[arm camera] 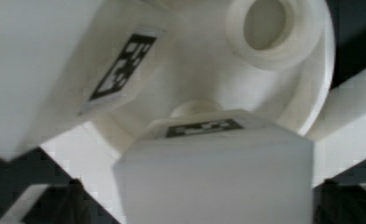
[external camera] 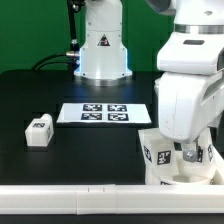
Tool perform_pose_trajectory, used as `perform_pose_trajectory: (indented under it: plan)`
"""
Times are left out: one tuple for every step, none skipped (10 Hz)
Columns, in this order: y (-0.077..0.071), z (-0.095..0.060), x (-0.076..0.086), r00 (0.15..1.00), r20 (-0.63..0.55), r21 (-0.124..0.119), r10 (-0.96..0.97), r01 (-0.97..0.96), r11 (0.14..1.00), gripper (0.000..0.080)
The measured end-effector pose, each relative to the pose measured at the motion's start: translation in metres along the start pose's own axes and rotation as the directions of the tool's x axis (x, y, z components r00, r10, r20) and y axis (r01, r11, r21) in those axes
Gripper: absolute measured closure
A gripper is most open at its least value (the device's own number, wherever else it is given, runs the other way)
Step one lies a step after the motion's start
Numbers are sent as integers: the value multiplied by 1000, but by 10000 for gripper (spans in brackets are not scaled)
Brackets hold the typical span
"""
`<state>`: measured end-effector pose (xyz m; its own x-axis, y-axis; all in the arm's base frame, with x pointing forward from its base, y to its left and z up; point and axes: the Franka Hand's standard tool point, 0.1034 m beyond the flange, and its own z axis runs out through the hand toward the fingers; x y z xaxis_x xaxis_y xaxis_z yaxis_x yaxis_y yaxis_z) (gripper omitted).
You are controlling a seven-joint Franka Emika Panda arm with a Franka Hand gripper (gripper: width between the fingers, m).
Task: Assemble stool
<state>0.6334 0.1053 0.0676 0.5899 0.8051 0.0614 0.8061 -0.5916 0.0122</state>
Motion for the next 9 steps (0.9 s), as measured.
perform_pose_trajectory:
  plan:
    - [0,1,-1,1000,1,1,10,-10,1000,261]
    - [0,1,0,999,1,1,50,-50,999,395]
    - [-1,1,0,991,0,2,131,-131,991,395]
    - [-1,1,0,981,1,3,194,-194,981,465]
    - [-1,1,0,961,1,3,278,-278,961,465]
    - [-1,1,0,937,1,3,349,-349,937,465]
    - [0,0,1,861,-5,18,508,-508,861,465]
    - [-1,1,2,716,-1,45,698,-698,715,465]
    - [-2,2,3,575,10,62,818,-817,574,465]
